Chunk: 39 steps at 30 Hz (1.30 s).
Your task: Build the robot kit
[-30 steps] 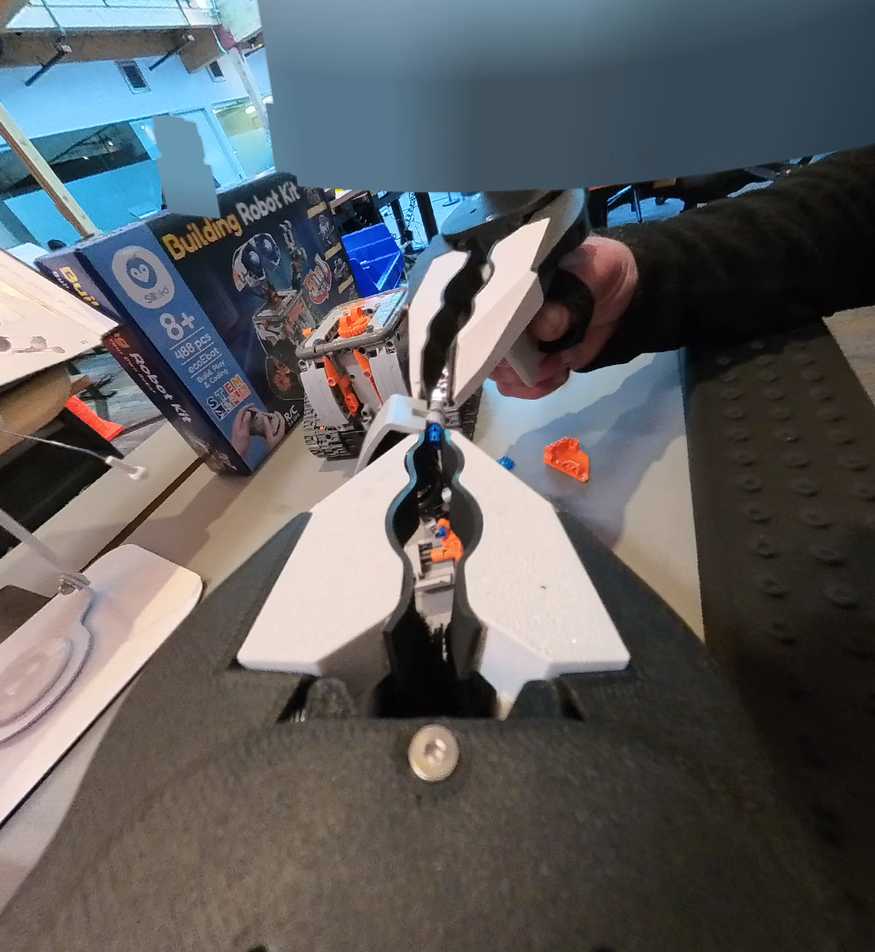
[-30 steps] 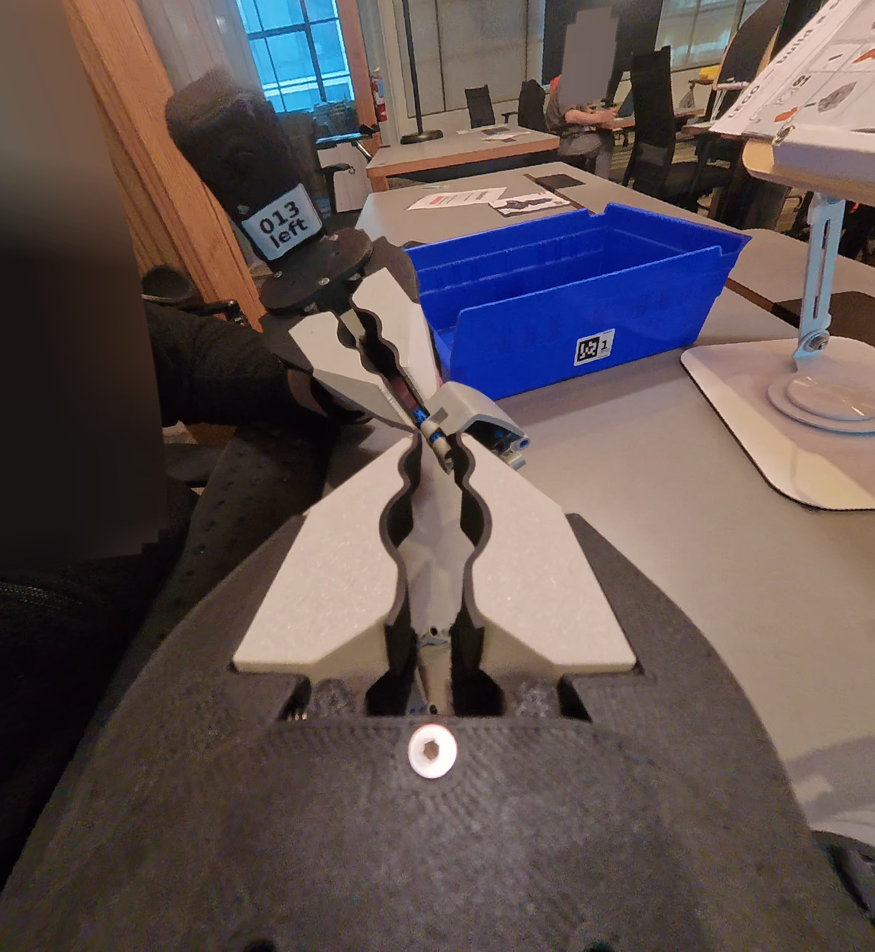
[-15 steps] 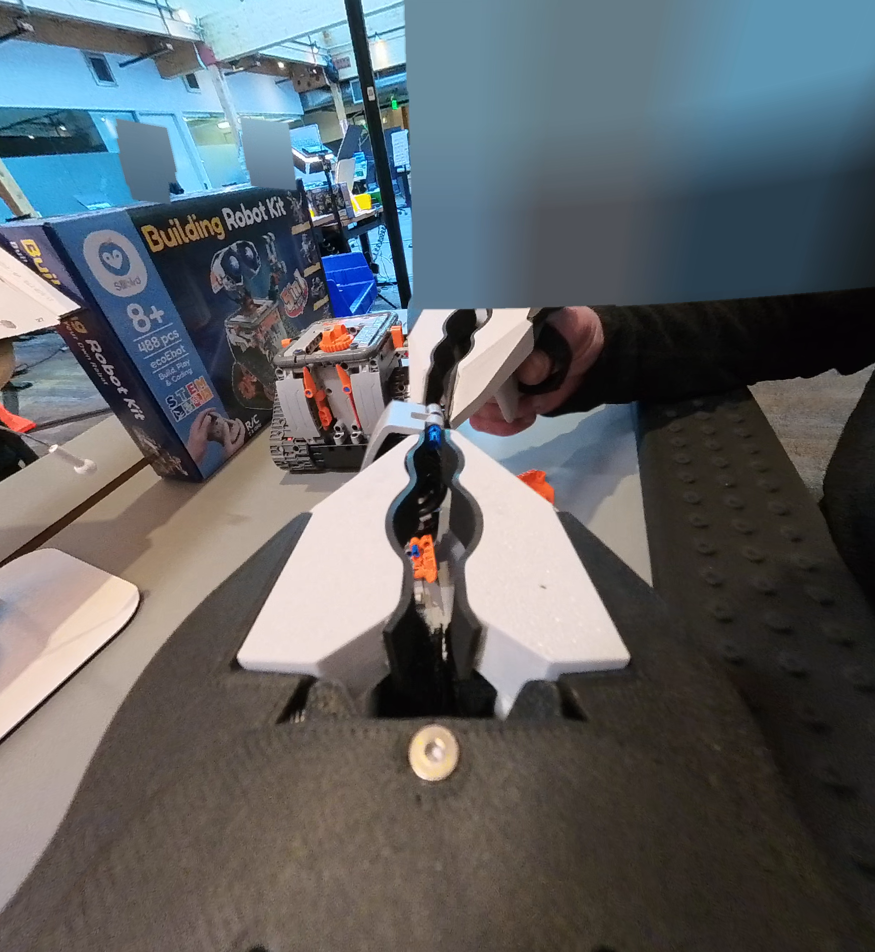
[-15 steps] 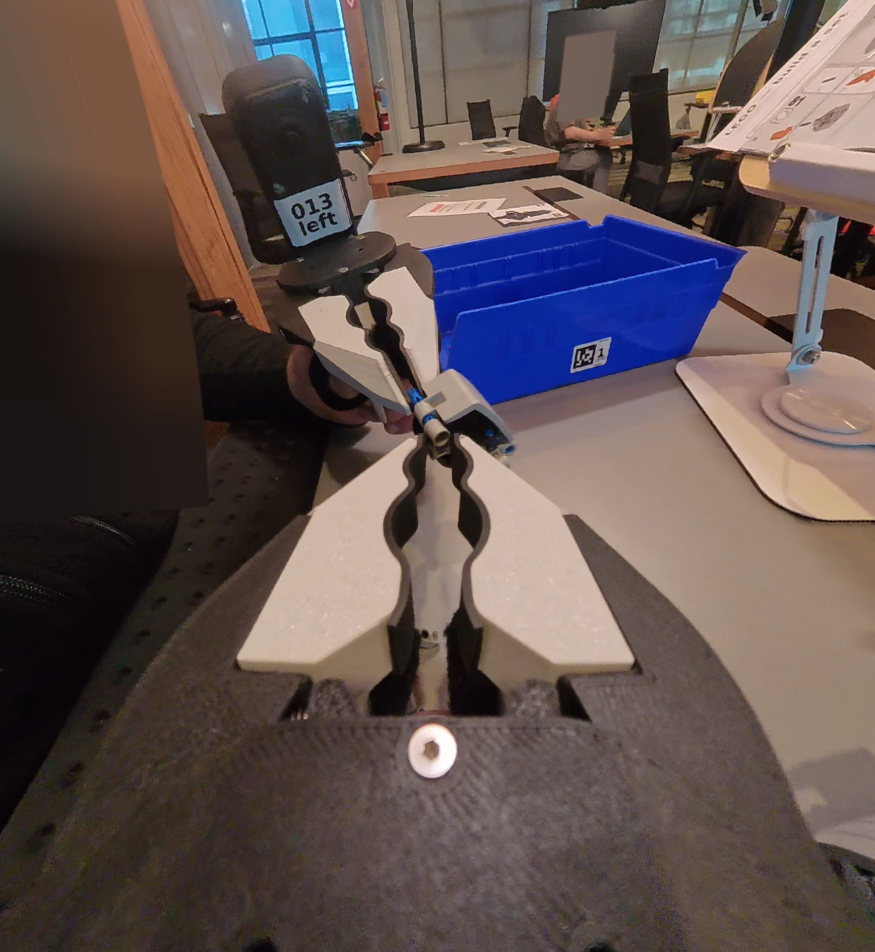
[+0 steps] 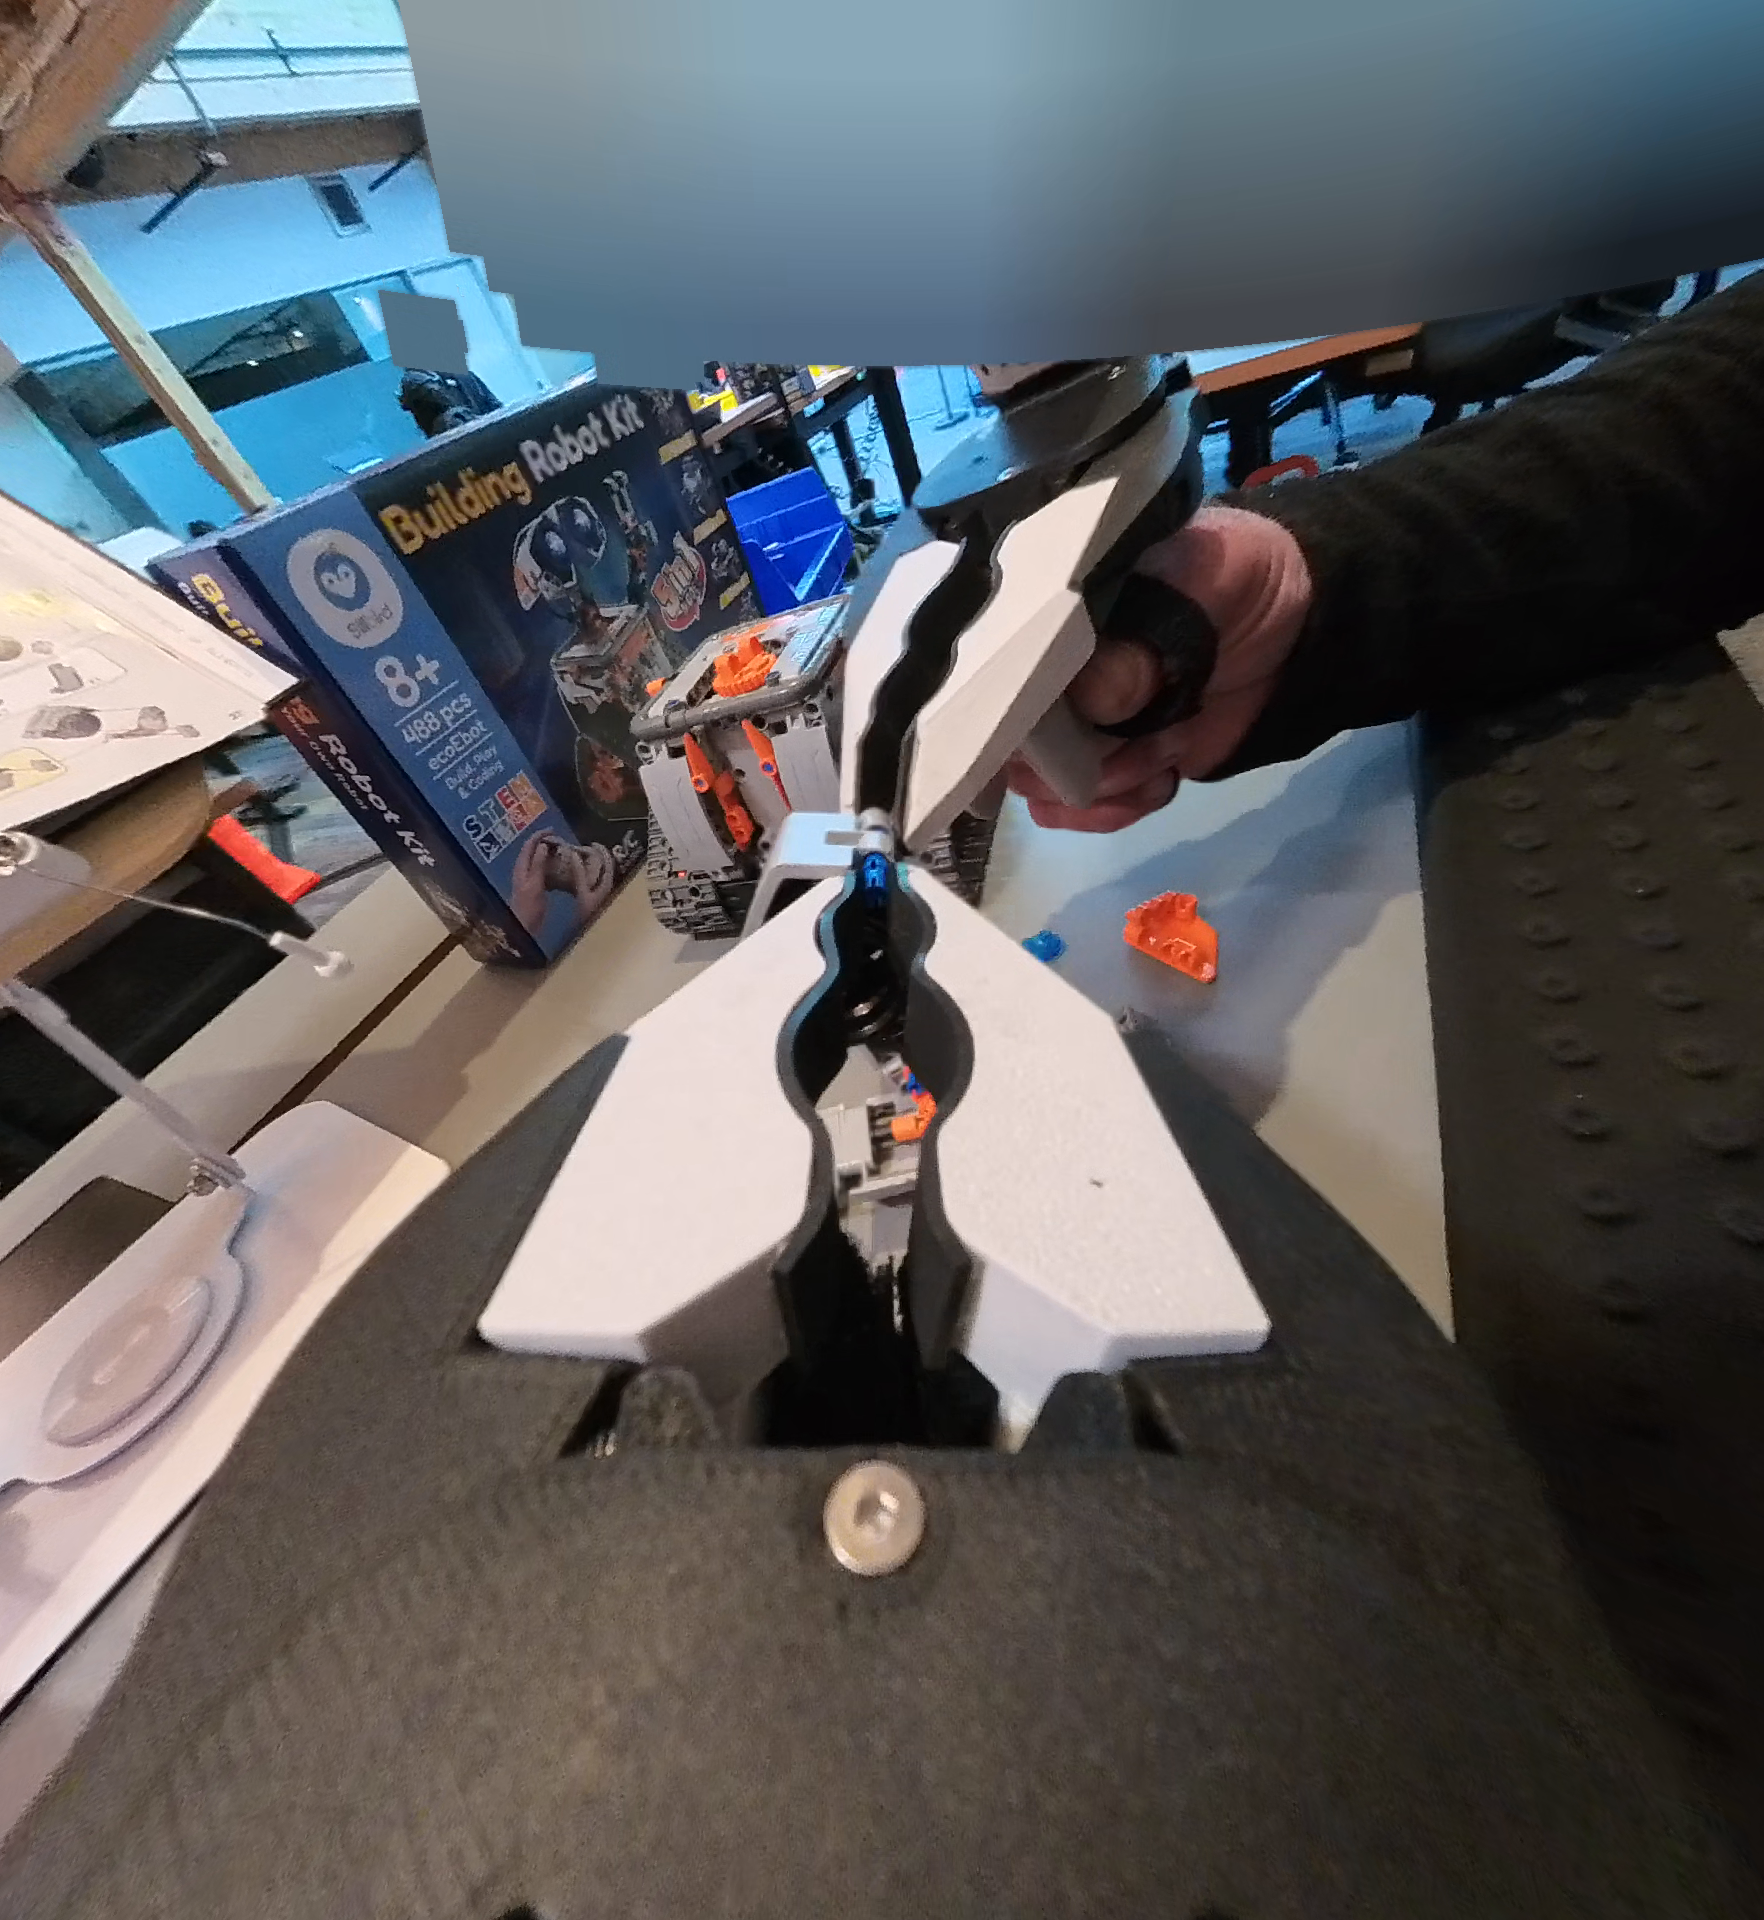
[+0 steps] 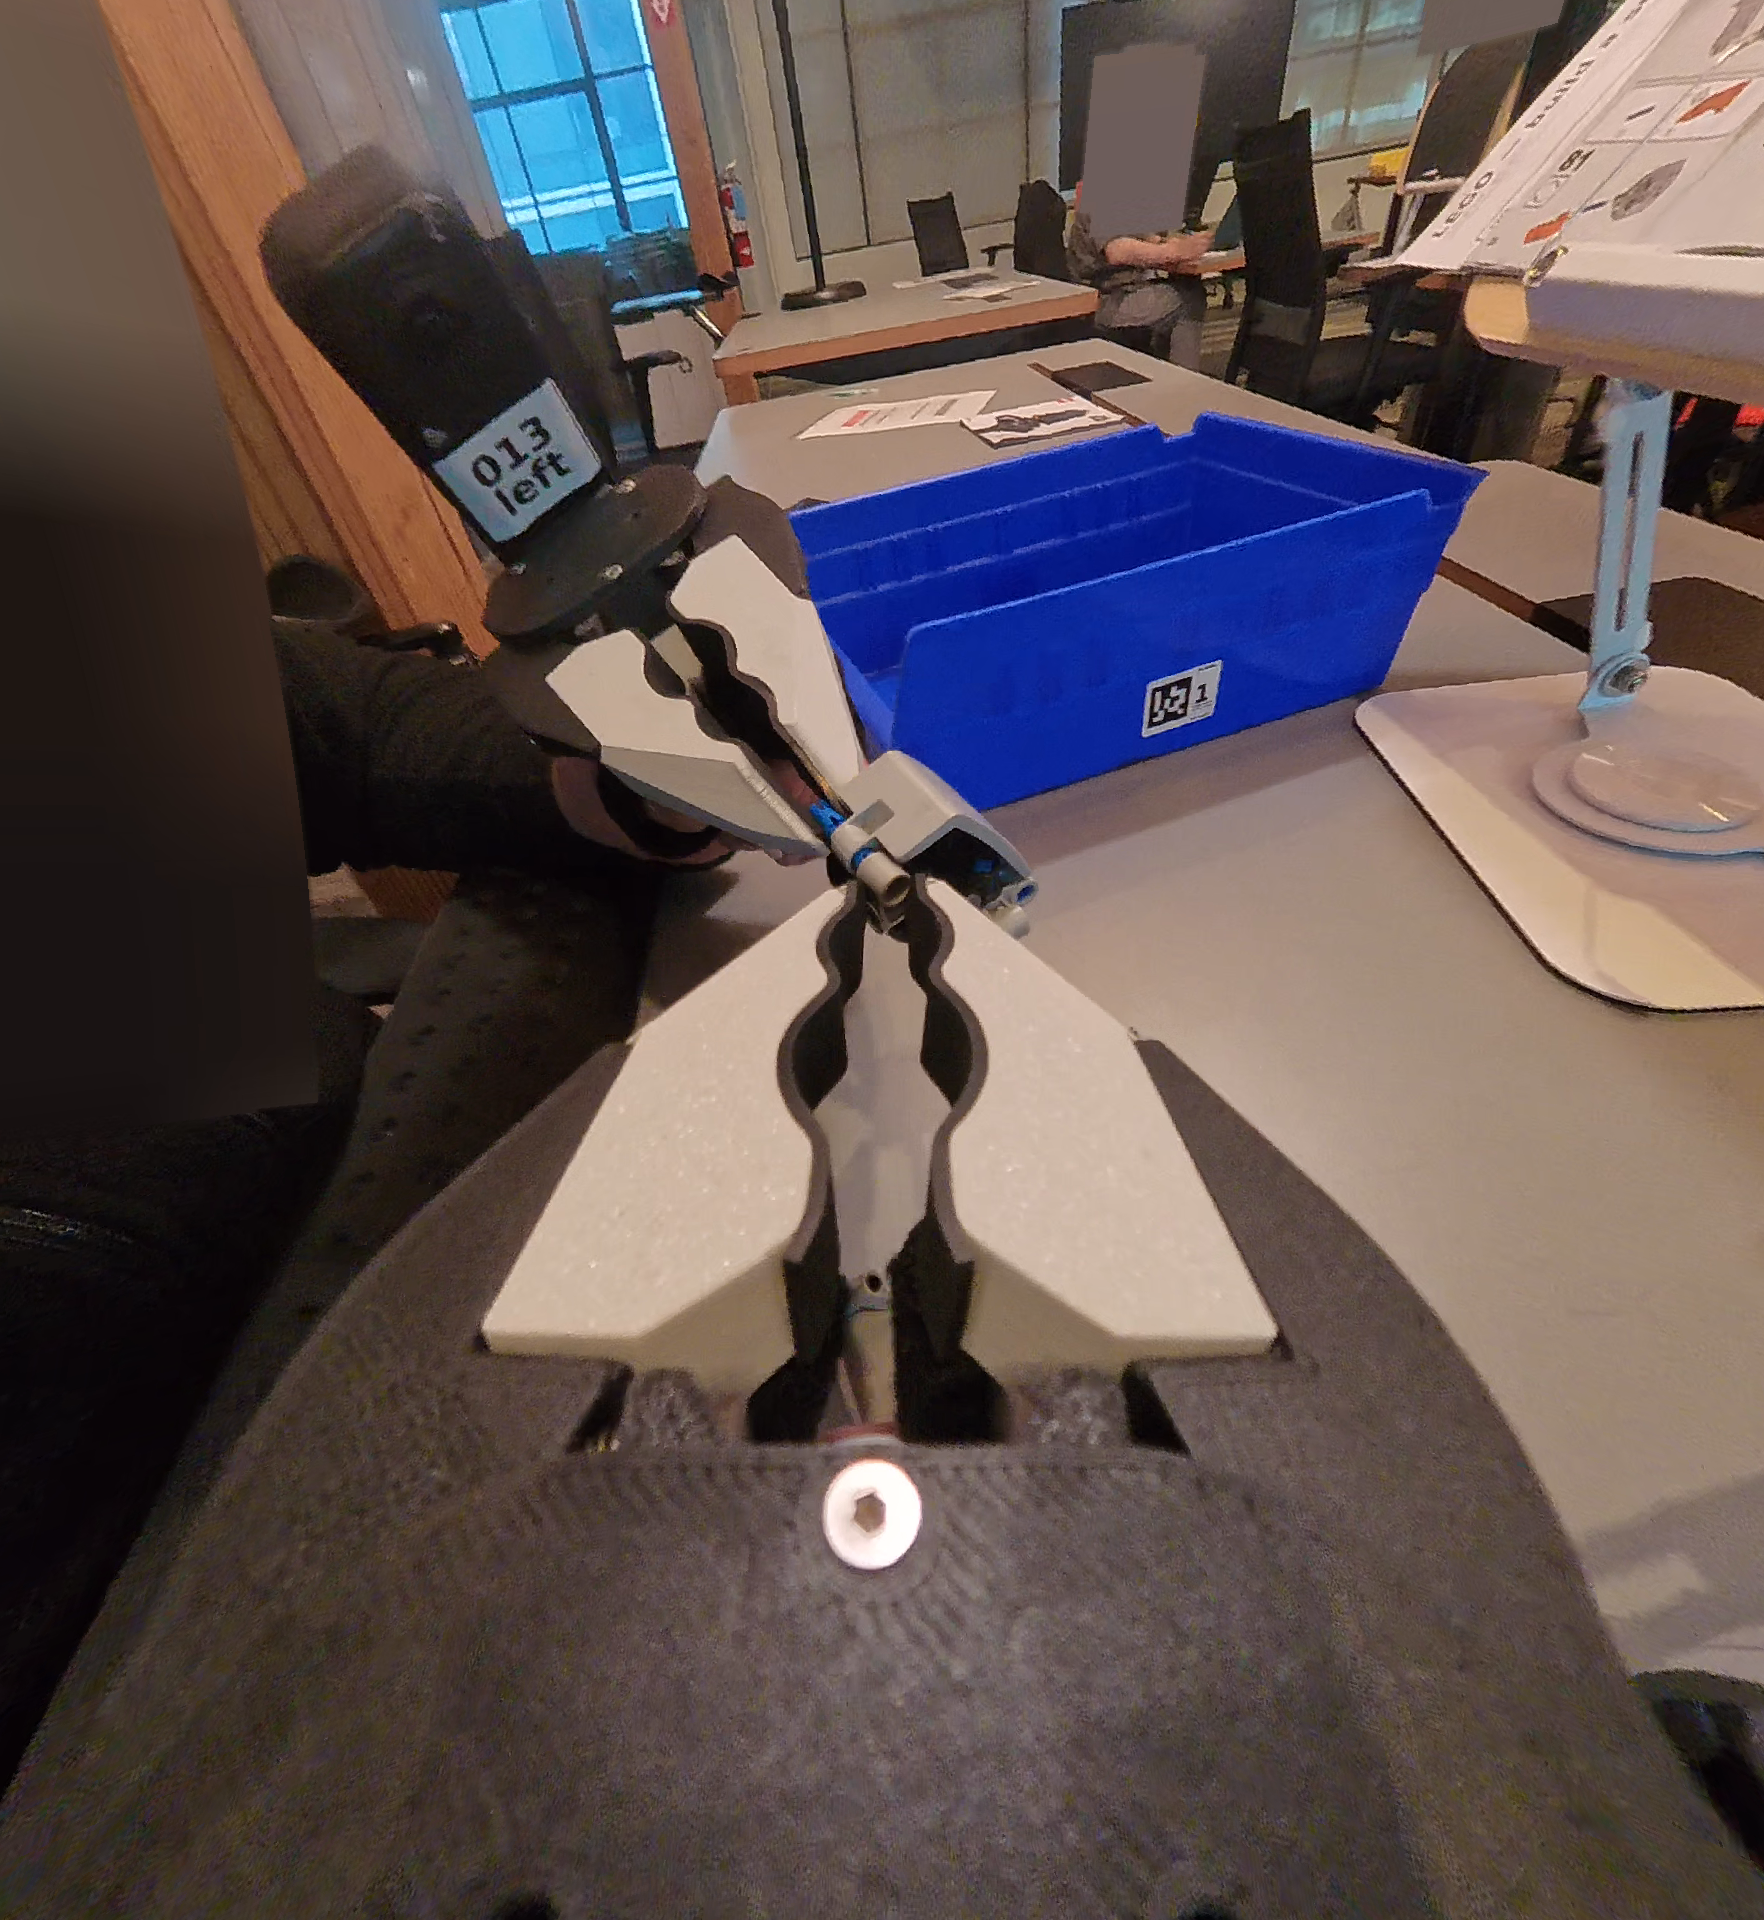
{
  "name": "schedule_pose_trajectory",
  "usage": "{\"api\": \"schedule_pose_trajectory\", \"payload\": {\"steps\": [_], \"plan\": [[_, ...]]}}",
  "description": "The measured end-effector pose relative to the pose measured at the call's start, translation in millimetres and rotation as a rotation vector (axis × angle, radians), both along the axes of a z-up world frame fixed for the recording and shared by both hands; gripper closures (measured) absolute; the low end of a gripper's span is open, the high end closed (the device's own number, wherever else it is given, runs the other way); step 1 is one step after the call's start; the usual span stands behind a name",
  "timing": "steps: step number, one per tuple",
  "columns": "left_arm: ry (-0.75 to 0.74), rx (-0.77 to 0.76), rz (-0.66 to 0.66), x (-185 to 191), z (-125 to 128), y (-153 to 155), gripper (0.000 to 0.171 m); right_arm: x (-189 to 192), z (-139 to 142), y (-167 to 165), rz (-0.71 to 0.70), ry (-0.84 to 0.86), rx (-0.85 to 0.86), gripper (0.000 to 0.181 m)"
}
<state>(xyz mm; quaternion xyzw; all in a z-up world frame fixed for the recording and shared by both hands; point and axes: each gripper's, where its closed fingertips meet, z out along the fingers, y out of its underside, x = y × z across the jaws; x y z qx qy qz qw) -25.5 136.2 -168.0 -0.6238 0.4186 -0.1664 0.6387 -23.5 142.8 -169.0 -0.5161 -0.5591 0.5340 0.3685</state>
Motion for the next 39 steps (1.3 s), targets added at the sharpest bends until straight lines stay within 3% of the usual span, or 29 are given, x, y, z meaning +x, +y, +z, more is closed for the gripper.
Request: {"api": "schedule_pose_trajectory", "payload": {"steps": [23, 39], "plan": [[0.279, 0.154, 0.168, -3, -13, 7, 0.171, -4, -9, 6, -0.122, -0.068, 0.089, 0.176], [0.287, 0.130, 0.236, -5, -17, 16, 0.171, -10, -19, 13, -0.266, -0.140, 0.345, 0.176]]}}
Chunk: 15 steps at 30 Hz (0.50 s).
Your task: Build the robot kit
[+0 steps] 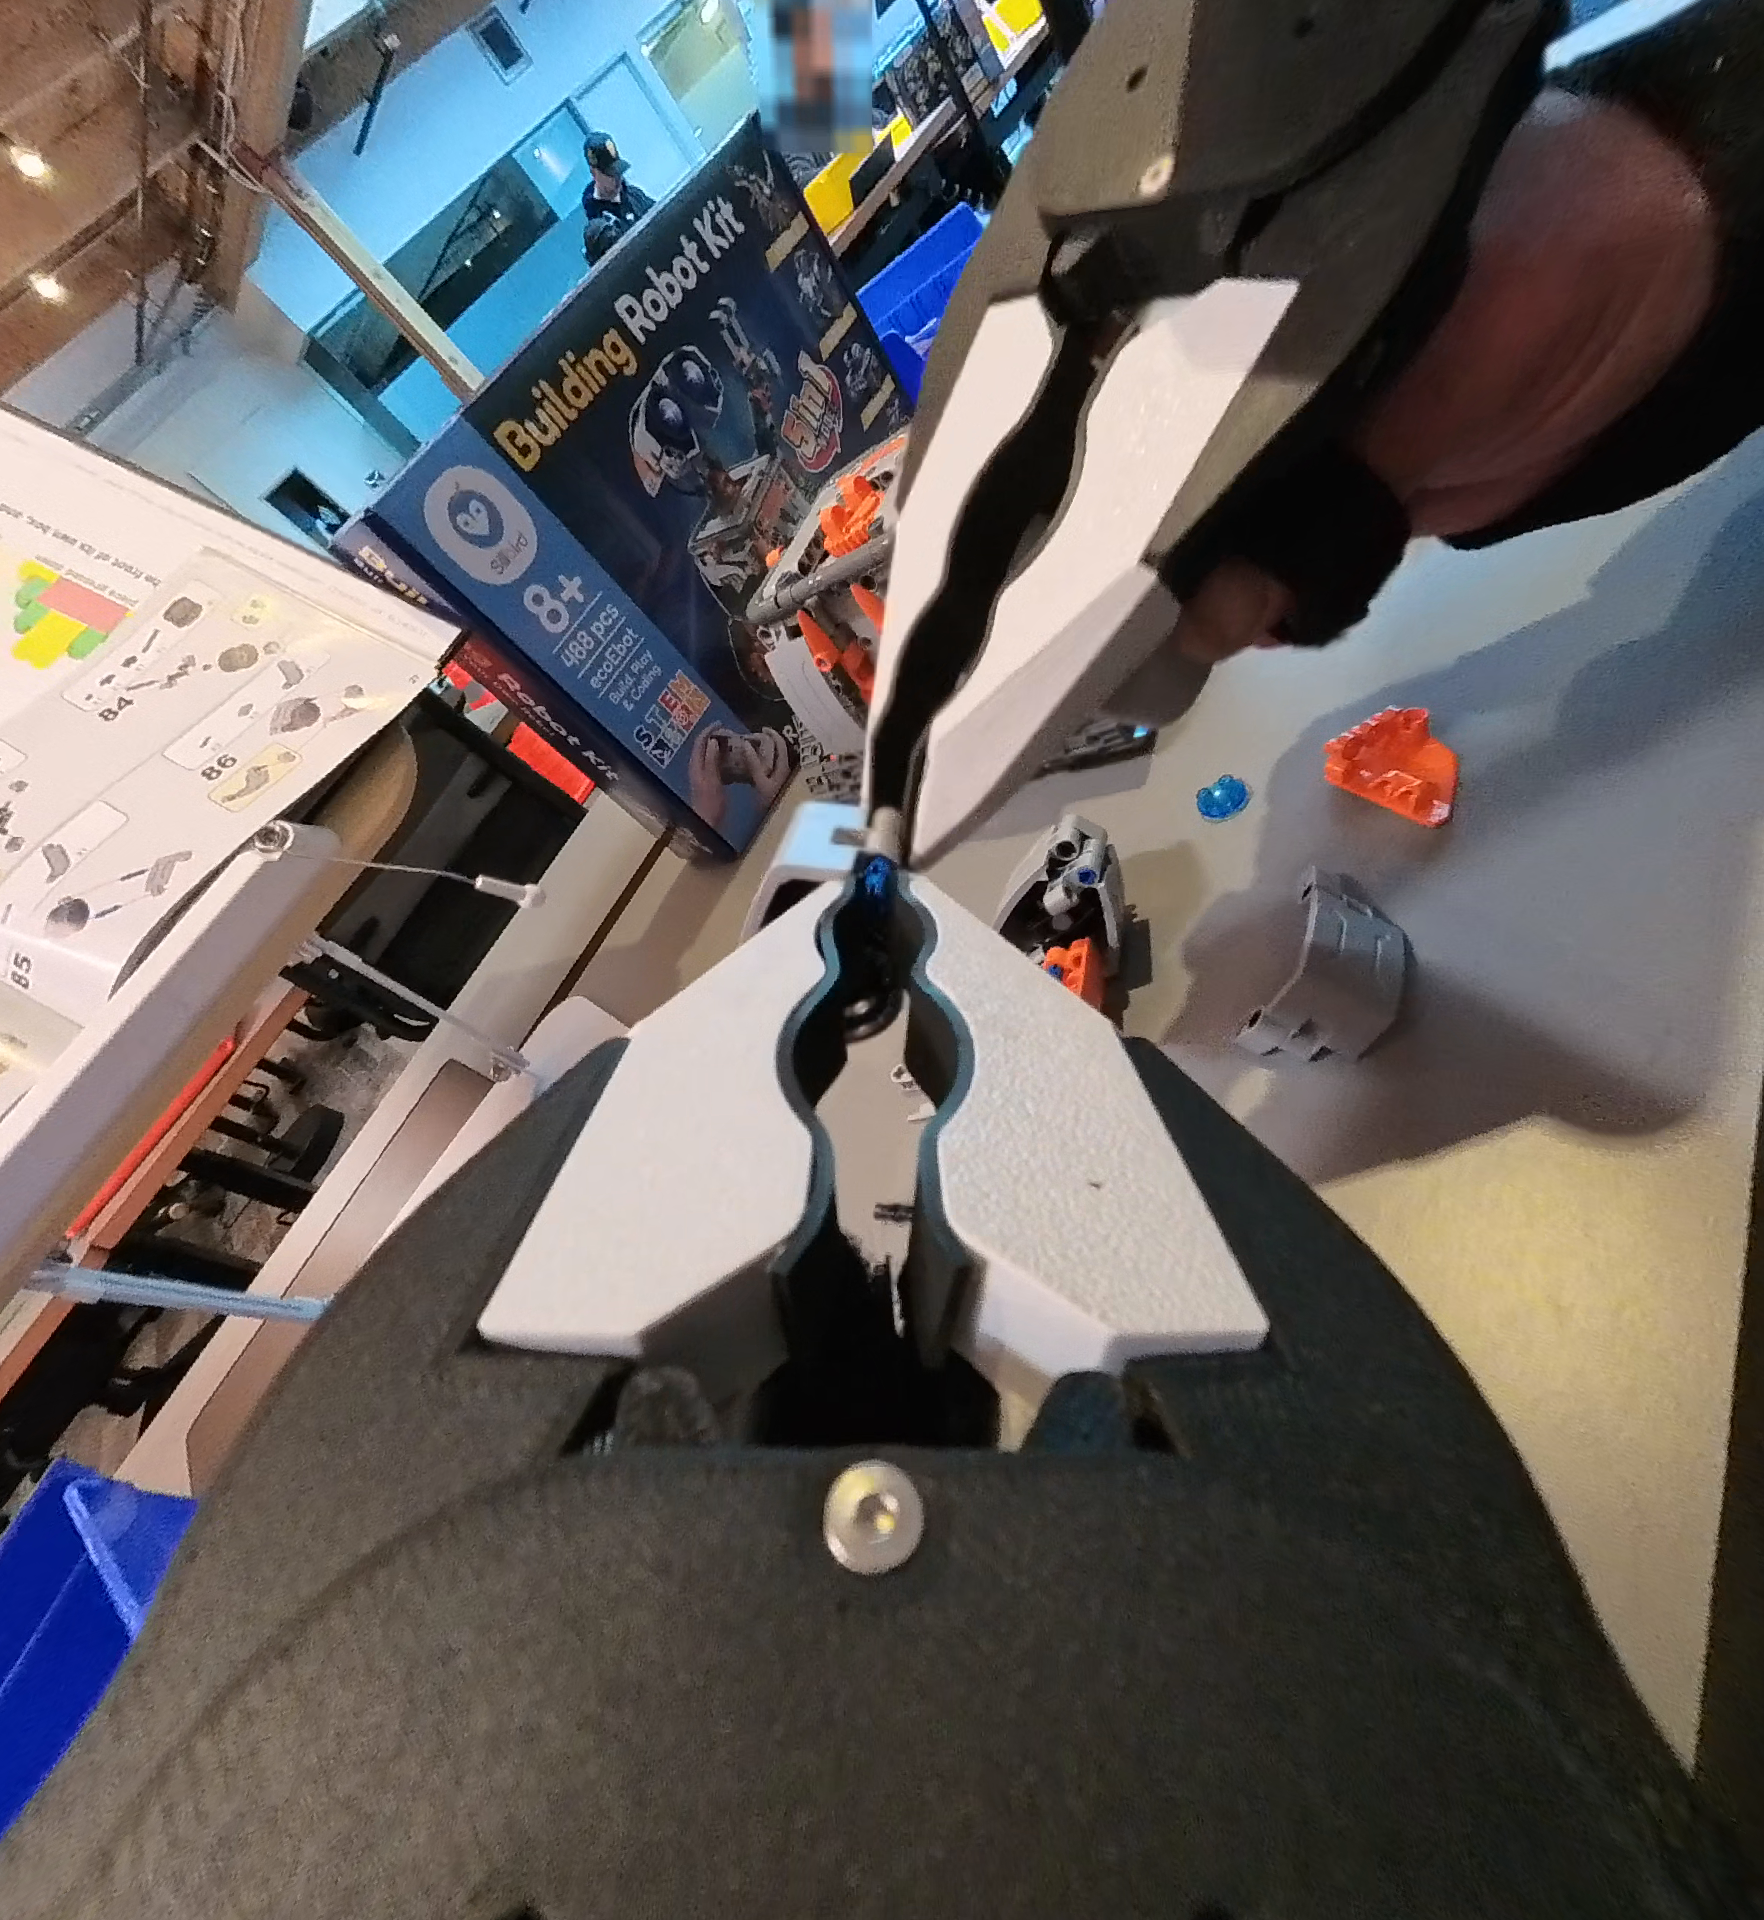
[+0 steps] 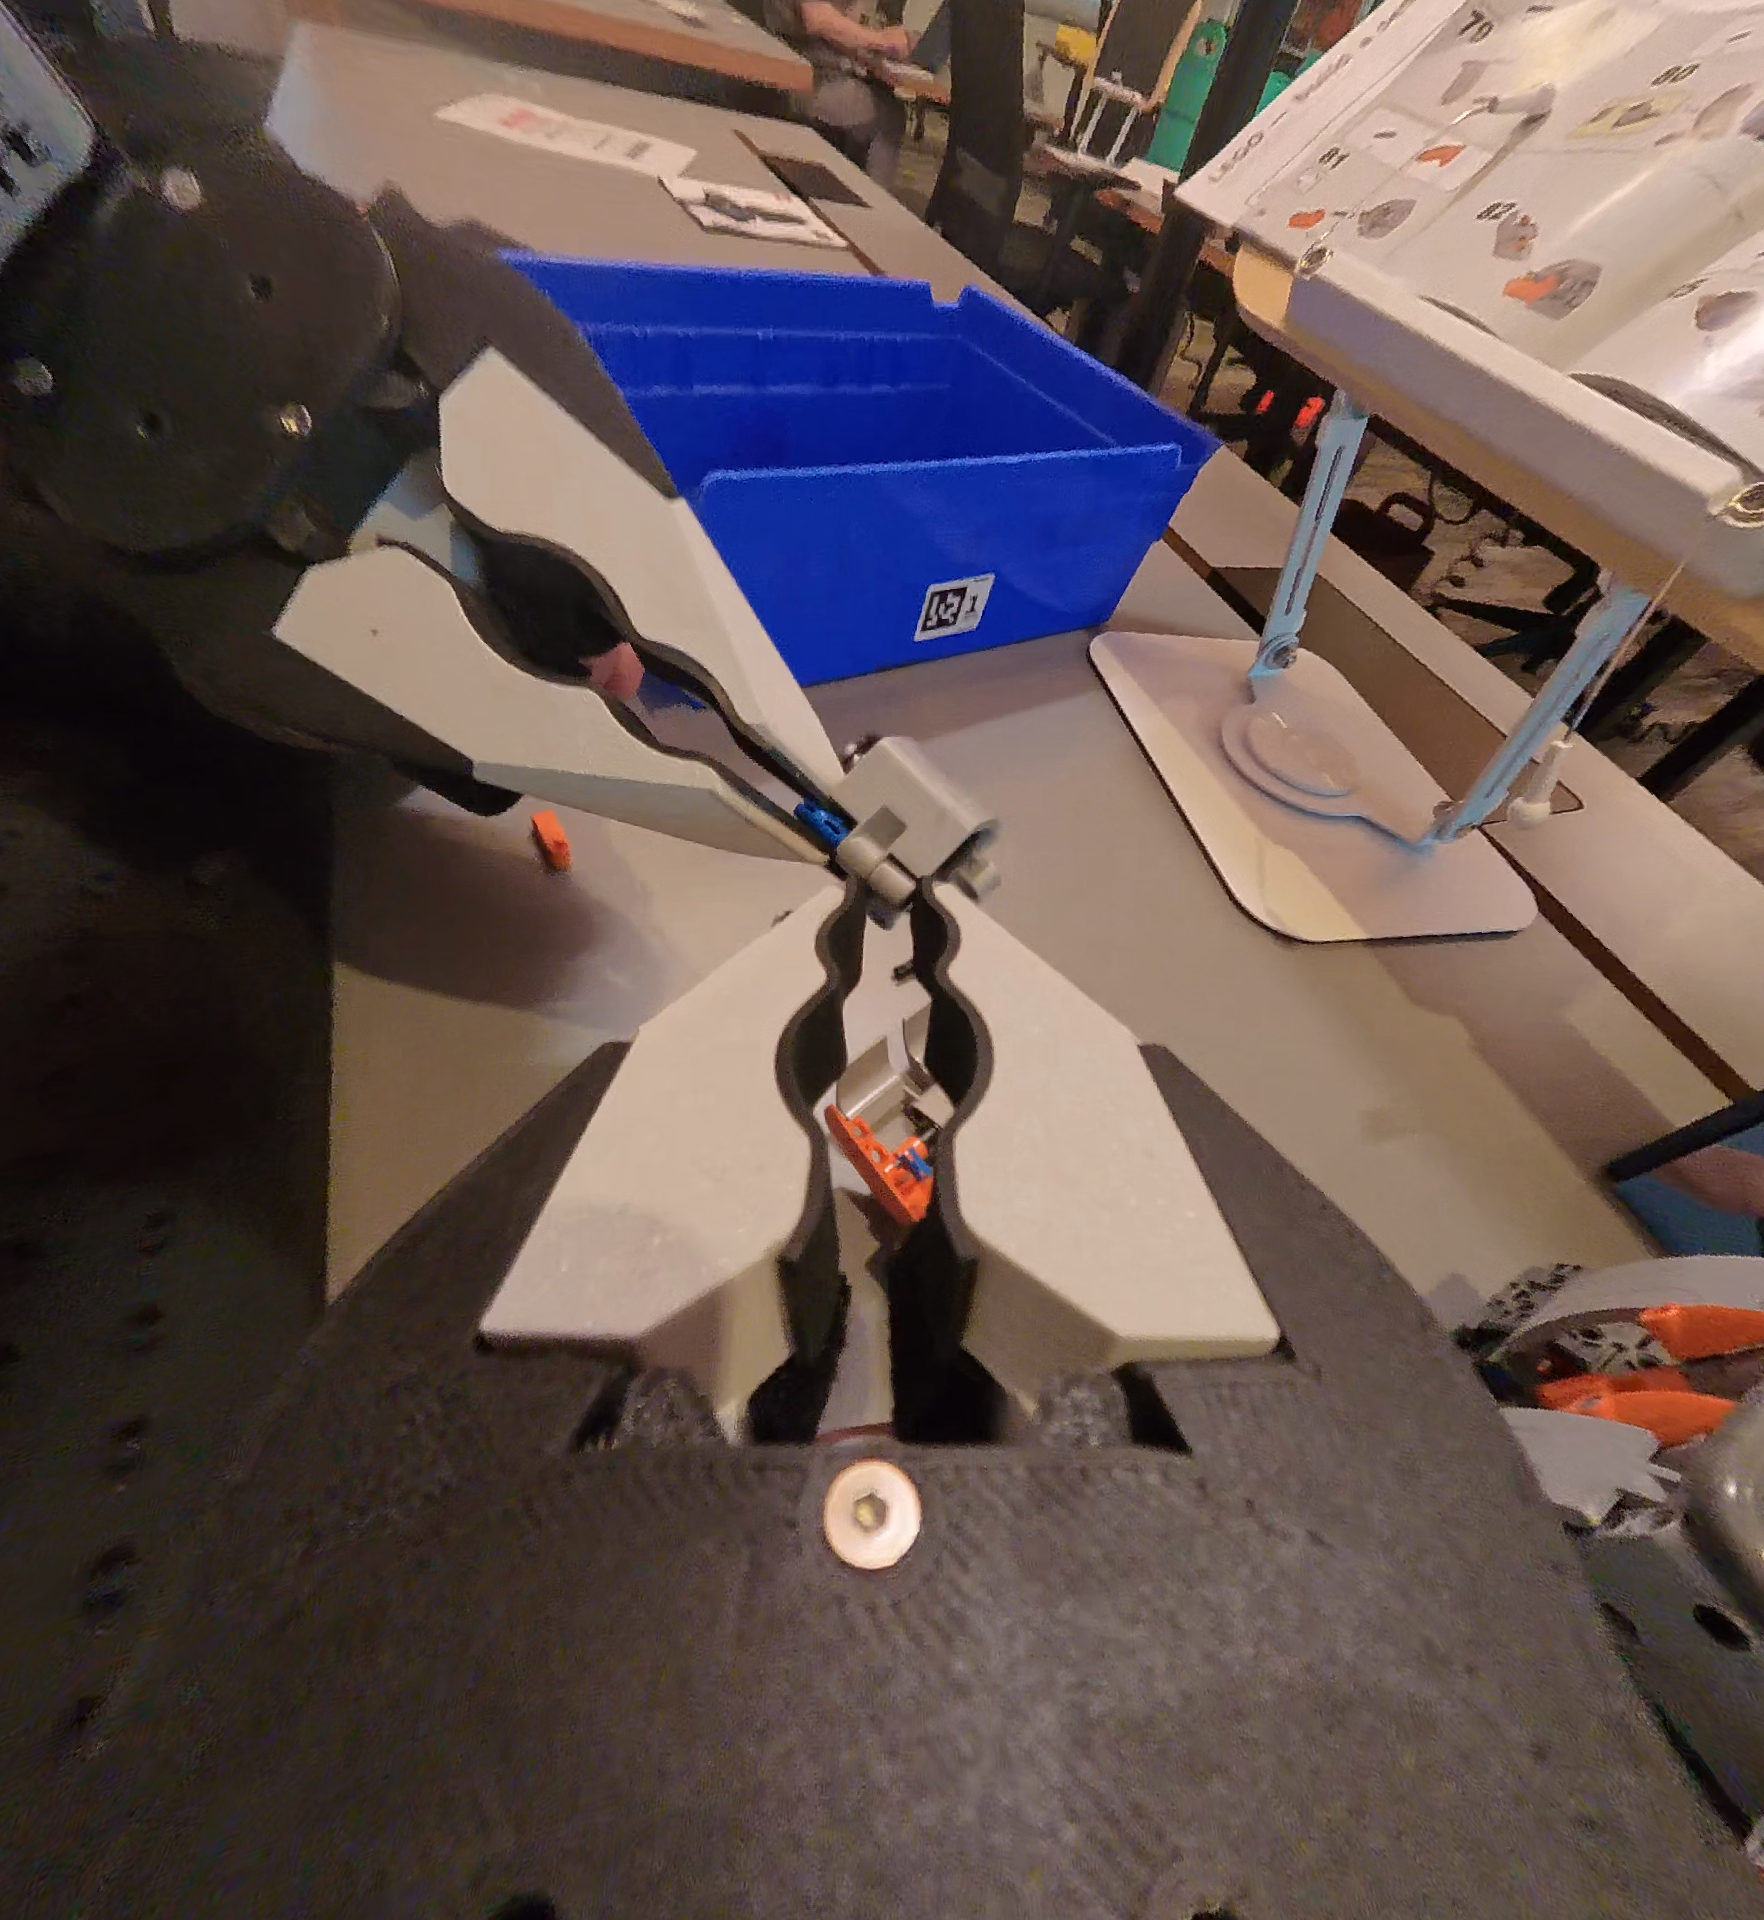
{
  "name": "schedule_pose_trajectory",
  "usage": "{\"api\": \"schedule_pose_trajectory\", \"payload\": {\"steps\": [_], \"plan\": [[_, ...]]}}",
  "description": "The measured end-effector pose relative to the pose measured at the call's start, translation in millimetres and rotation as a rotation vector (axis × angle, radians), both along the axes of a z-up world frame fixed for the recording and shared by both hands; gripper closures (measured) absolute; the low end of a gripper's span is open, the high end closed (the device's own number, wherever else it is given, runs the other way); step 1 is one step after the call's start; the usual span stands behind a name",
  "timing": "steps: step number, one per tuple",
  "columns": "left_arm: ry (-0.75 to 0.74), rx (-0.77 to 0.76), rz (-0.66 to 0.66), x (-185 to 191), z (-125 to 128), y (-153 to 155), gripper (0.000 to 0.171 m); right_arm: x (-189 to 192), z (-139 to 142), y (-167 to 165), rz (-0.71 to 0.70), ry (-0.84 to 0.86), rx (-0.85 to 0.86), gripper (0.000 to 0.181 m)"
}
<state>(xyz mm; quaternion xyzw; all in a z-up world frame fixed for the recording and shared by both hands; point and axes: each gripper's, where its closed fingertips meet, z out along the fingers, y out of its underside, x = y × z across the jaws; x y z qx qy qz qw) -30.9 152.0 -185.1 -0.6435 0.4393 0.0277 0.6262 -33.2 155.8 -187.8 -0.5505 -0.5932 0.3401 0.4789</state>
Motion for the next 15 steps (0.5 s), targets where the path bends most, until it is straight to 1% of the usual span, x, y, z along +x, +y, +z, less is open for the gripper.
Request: {"api": "schedule_pose_trajectory", "payload": {"steps": [3, 6, 7, 9, 11, 13, 14, 15], "plan": [[0.004, 0.032, -0.003, 2, 5, -2, 0.170, -3, -6, -2, 0.016, -0.022, 0.027, 0.177], [-0.037, 0.020, -0.029, -1, 10, -4, 0.170, 0, 5, -2, 0.044, 0.025, 0.004, 0.178], [-0.033, 0.023, -0.031, -1, 9, -3, 0.170, 1, 5, -2, 0.054, 0.025, 0.015, 0.177], [-0.048, -0.005, -0.056, 0, 7, -3, 0.170, 1, 2, -1, 0.083, 0.009, -0.025, 0.172], [-0.102, -0.042, -0.091, 1, 8, -5, 0.170, 5, 7, 4, 0.079, 0.025, 0.003, 0.159], [-0.184, -0.101, -0.149, 3, 10, -7, 0.170, 6, 10, 1, 0.107, 0.034, 0.019, 0.157], [-0.232, -0.147, -0.197, 4, 10, -9, 0.170, 6, 10, -2, 0.129, 0.030, 0.037, 0.156], [-0.290, -0.202, -0.258, 6, 11, -13, 0.170, 6, 10, -4, 0.150, 0.022, 0.060, 0.150]]}}
